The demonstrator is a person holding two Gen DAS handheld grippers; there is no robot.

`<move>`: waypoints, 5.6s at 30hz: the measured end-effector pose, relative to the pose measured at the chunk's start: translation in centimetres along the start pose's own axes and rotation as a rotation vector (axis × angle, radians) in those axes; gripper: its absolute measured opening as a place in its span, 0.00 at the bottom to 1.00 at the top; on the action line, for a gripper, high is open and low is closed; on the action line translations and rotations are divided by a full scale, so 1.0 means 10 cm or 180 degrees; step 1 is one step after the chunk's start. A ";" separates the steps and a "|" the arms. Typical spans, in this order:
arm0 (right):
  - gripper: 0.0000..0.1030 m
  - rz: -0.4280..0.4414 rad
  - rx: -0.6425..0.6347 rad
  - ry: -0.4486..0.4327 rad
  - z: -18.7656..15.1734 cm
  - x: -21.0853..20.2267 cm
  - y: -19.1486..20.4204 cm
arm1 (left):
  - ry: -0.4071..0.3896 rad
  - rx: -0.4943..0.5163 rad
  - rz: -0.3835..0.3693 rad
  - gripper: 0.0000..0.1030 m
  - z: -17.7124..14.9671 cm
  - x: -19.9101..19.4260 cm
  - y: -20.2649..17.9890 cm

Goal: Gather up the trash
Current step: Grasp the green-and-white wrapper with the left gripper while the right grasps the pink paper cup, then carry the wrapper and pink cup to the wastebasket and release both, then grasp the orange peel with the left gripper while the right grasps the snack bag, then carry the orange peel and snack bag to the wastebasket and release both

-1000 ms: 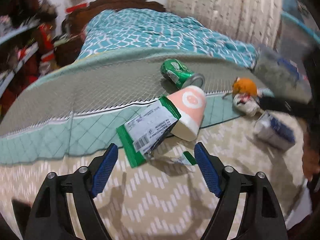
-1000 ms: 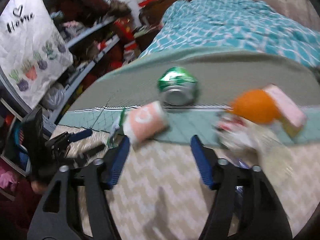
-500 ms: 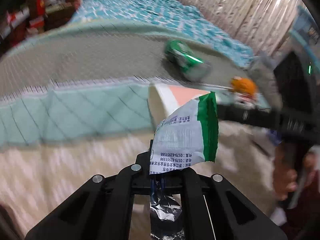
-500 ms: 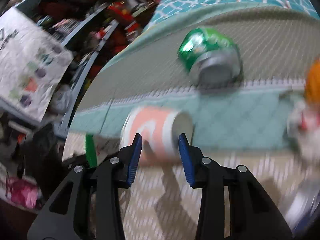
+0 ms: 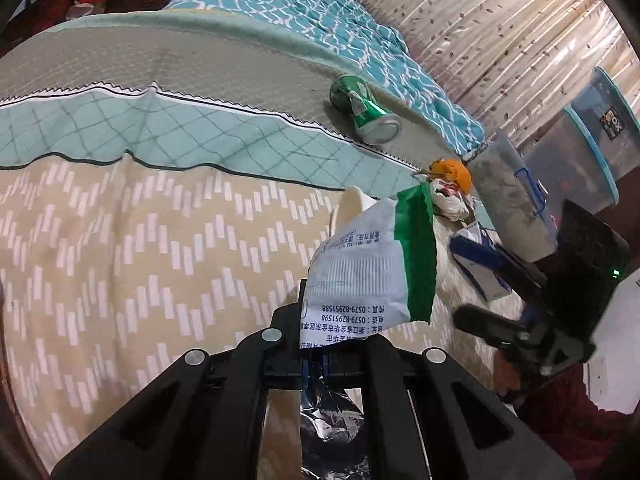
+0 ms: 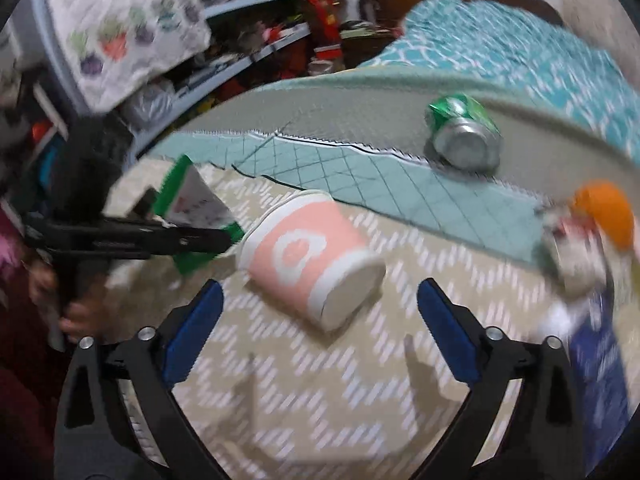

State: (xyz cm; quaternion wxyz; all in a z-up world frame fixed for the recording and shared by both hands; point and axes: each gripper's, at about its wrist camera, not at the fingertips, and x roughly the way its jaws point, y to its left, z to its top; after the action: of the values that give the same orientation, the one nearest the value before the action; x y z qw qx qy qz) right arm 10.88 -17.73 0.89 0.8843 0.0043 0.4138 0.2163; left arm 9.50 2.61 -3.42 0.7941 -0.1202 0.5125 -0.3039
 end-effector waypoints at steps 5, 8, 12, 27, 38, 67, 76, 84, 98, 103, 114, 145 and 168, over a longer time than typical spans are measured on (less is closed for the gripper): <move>0.96 0.0102 -0.0141 0.0224 0.01 0.29 -0.08 | 0.0030 -0.0058 0.0020 0.04 -0.05 -0.04 0.02; 0.78 0.0245 -0.0092 0.0302 -0.06 0.33 -0.04 | 0.0039 -0.0073 0.0037 0.04 -0.08 -0.05 0.03; 0.62 0.0270 0.0116 0.0136 -0.24 0.09 -0.05 | 0.0048 -0.0058 0.0018 0.04 -0.09 -0.07 -0.01; 0.62 -0.0341 0.1377 -0.1069 -1.54 -1.65 -0.52 | 0.0533 0.1000 -0.0710 0.04 -0.19 0.45 -1.63; 0.62 -0.1121 0.2469 -0.1557 -2.77 -2.49 -1.23 | 0.1278 0.2105 -0.0979 0.04 -0.59 1.43 -3.24; 0.76 -0.2615 0.3542 -0.1583 -3.57 -3.51 -3.16 | 0.1507 0.2248 -0.0894 0.60 -0.32 3.58 -5.49; 0.45 -0.2135 0.3086 -0.1833 -2.99 -3.44 -2.83 | 0.1157 0.2423 -0.1406 0.60 -0.33 2.26 -4.96; 0.40 -0.1097 0.2574 -0.1409 -2.03 -2.61 -2.61 | 0.0591 0.2113 -0.0998 0.60 0.17 1.38 -3.53; 0.74 -0.0472 0.2013 -0.0322 -0.87 -1.11 -2.34 | 0.0528 0.1566 -0.0020 0.72 1.41 2.09 -2.52; 0.82 -0.0464 0.1882 -0.0134 -0.85 -0.89 -2.34 | 0.0721 0.1566 0.0077 0.74 1.39 2.49 -2.58; 0.13 -0.0528 0.2018 -0.0389 -1.21 -1.32 -2.21 | 0.0344 0.1301 0.0011 0.43 1.38 1.84 -2.30; 0.82 -0.1653 0.2375 -0.0488 -1.50 -1.47 -1.93 | -0.0080 0.0983 0.0079 0.77 -0.15 0.42 -1.36; 0.21 -0.1710 0.2423 -0.0684 -1.68 -1.62 -1.90 | 0.0010 0.0620 0.0491 0.77 0.15 0.71 -0.96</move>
State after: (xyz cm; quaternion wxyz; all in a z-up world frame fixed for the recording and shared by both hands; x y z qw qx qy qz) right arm -3.39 -44.04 -1.89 0.8822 0.2432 0.3564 -0.1886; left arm 9.43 -9.48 -3.21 0.8222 -0.0022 0.4895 -0.2905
